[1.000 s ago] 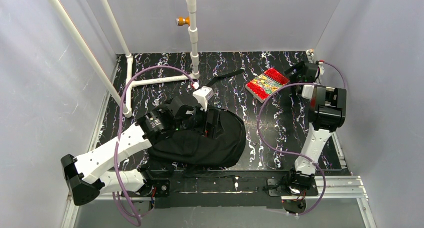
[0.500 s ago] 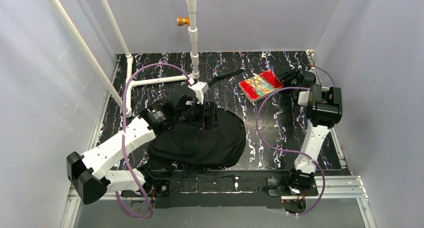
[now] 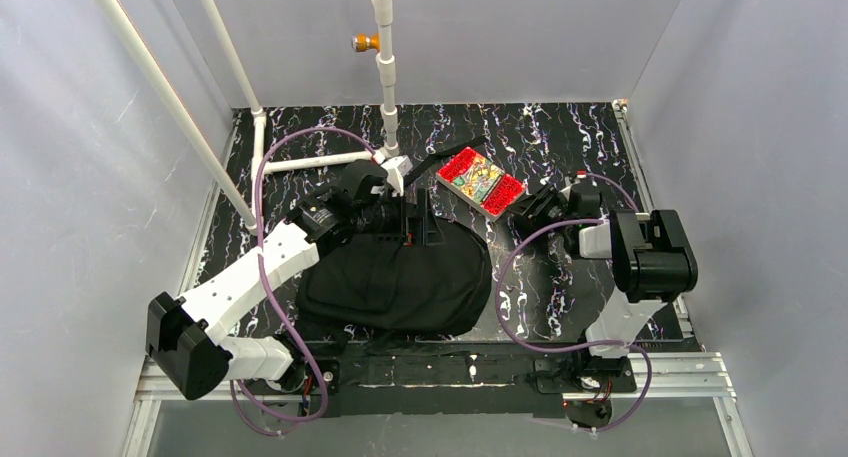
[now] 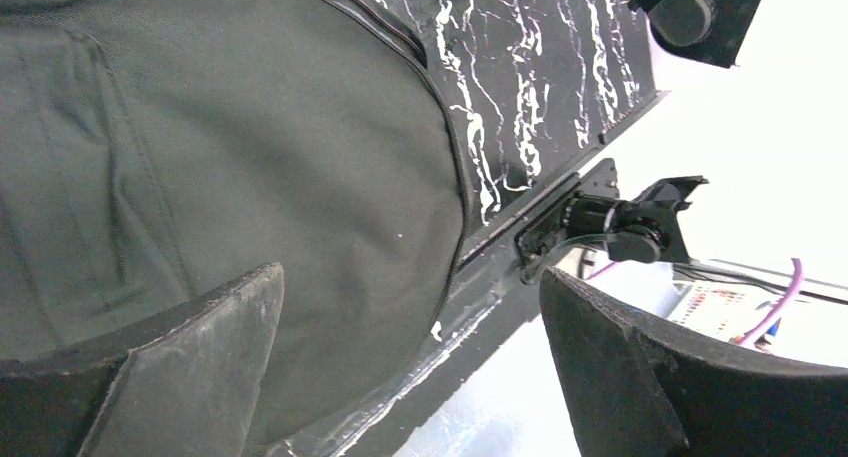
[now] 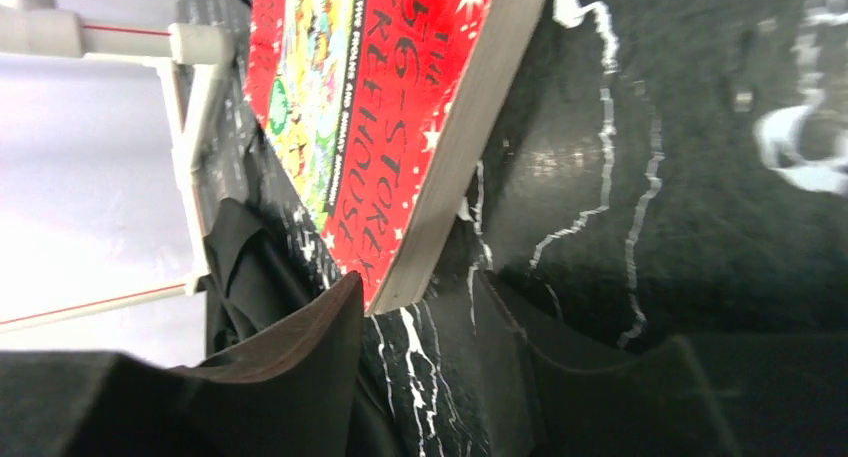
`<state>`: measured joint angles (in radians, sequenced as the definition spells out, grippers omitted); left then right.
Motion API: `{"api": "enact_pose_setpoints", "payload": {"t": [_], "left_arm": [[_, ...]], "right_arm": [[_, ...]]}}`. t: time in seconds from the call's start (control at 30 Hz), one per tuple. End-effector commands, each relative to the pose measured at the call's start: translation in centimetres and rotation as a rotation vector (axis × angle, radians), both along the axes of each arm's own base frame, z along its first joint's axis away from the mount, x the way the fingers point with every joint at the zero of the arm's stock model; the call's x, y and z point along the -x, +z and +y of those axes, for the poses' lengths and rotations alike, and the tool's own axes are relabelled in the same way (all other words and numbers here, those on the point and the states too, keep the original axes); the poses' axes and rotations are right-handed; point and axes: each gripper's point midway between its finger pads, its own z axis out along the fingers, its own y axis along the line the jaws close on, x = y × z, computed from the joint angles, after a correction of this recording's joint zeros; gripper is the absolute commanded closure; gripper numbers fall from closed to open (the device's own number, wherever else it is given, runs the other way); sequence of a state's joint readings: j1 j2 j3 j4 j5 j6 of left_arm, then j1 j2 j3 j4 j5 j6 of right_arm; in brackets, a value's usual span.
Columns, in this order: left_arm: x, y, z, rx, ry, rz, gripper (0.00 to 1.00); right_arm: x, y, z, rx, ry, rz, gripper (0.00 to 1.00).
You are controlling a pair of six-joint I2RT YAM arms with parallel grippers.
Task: Pack the student bag
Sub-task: Adjust the book at the center of the board.
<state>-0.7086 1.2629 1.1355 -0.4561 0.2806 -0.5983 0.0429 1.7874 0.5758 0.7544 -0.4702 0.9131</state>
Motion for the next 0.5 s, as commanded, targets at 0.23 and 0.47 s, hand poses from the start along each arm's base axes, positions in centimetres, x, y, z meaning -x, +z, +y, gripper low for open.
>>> {"api": "enact_pose_setpoints", "payload": {"t": [0.23, 0.47], "left_arm": [[1.4, -0.3, -1.5, 0.118, 0.002, 0.125, 0.01], [1.7, -0.3, -1.7, 0.142, 0.002, 0.149, 0.01]], "right_arm": [[1.2, 1.1, -1.4, 0.218, 0.05, 0.055, 0.26], [1.8, 1.1, 1.1, 0.081, 0.04, 0.134, 0.22]]}}
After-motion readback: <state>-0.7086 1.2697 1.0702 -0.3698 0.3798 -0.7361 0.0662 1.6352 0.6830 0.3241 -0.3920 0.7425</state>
